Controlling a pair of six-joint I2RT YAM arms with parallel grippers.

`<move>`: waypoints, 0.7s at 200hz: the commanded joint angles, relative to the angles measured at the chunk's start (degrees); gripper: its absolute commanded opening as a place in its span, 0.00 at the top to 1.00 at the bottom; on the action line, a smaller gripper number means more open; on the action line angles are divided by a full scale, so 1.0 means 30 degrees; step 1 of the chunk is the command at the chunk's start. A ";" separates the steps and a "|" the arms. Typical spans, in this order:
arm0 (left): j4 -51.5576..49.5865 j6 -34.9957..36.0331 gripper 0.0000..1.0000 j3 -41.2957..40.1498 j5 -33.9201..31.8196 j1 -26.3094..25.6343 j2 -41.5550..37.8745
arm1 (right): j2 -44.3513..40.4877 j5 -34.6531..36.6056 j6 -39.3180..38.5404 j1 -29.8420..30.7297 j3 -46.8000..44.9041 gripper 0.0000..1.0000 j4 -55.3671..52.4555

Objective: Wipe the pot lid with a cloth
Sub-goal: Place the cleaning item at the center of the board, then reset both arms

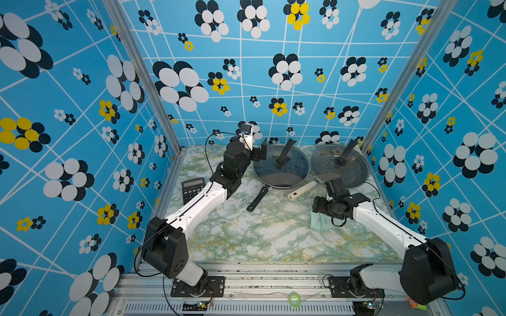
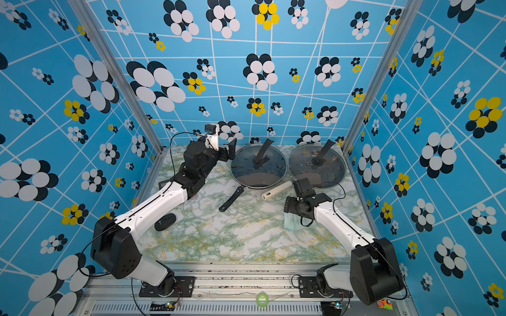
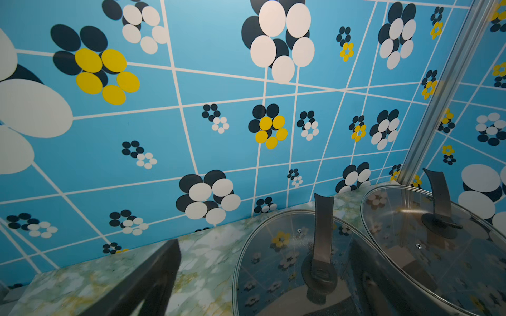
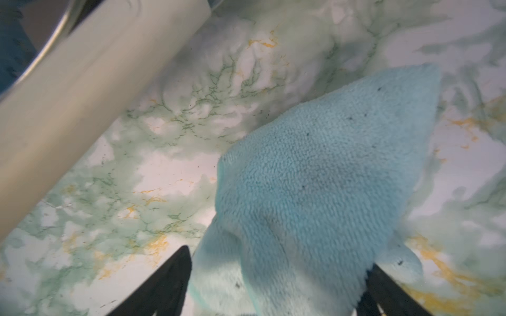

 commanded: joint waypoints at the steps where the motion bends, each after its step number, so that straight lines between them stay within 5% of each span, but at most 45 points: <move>1: -0.0939 -0.0199 0.01 -0.0820 -0.0893 0.0433 -0.1997 | 0.1765 0.0349 0.0280 0.0045 0.2048 0.07 -0.0944; 28: -0.1099 -0.1421 0.01 -0.2362 -0.1151 0.1303 -0.3642 | 0.2499 -0.0034 0.0182 0.0269 0.3978 0.01 -0.2604; 80: -0.1634 -0.2368 0.01 -0.3775 -0.1759 0.2667 -0.4947 | -0.0614 0.1021 -0.0266 0.0481 0.7473 0.01 -0.4536; 140: -0.1531 -0.4716 0.01 -0.8229 -0.1167 0.6633 -0.6799 | -0.3687 0.7855 -0.3796 0.0083 0.1631 0.01 0.4622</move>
